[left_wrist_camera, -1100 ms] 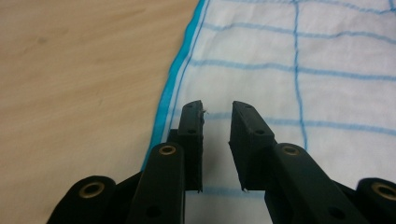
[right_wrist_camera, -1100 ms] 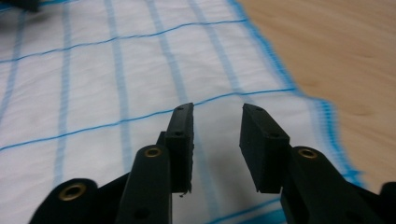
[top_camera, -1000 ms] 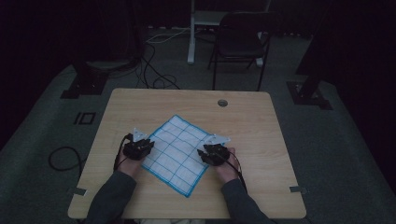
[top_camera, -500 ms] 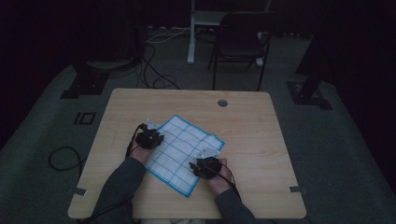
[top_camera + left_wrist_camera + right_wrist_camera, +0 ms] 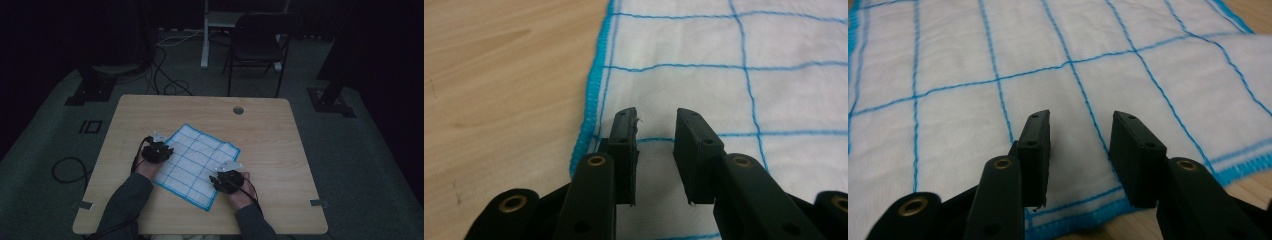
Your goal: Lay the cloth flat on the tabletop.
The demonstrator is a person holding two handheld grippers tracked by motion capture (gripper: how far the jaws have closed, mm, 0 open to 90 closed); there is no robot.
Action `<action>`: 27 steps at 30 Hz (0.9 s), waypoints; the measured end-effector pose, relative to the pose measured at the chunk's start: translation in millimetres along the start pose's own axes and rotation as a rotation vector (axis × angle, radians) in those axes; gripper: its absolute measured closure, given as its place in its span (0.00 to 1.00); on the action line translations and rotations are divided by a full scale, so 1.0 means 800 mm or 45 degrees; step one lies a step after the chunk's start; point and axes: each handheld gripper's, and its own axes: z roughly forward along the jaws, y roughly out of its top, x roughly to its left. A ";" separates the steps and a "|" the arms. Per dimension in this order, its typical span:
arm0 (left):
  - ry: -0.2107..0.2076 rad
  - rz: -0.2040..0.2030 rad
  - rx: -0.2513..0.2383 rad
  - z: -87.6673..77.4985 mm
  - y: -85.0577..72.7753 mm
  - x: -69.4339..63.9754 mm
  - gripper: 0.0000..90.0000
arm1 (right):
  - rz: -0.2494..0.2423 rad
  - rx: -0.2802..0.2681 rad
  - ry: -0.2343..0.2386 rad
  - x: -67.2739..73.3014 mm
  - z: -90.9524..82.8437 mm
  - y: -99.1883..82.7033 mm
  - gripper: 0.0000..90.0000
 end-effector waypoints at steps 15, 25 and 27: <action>-0.096 -0.133 -0.081 -0.024 -0.038 -0.039 0.79 | 0.094 0.026 -0.108 -0.049 -0.014 -0.011 0.68; -0.087 -0.103 -0.092 -0.035 -0.052 -0.058 0.78 | 0.119 0.019 -0.124 -0.067 -0.016 -0.015 0.68; -0.086 -0.094 -0.092 -0.036 -0.053 -0.059 0.77 | 0.121 0.019 -0.122 -0.068 -0.016 -0.015 0.67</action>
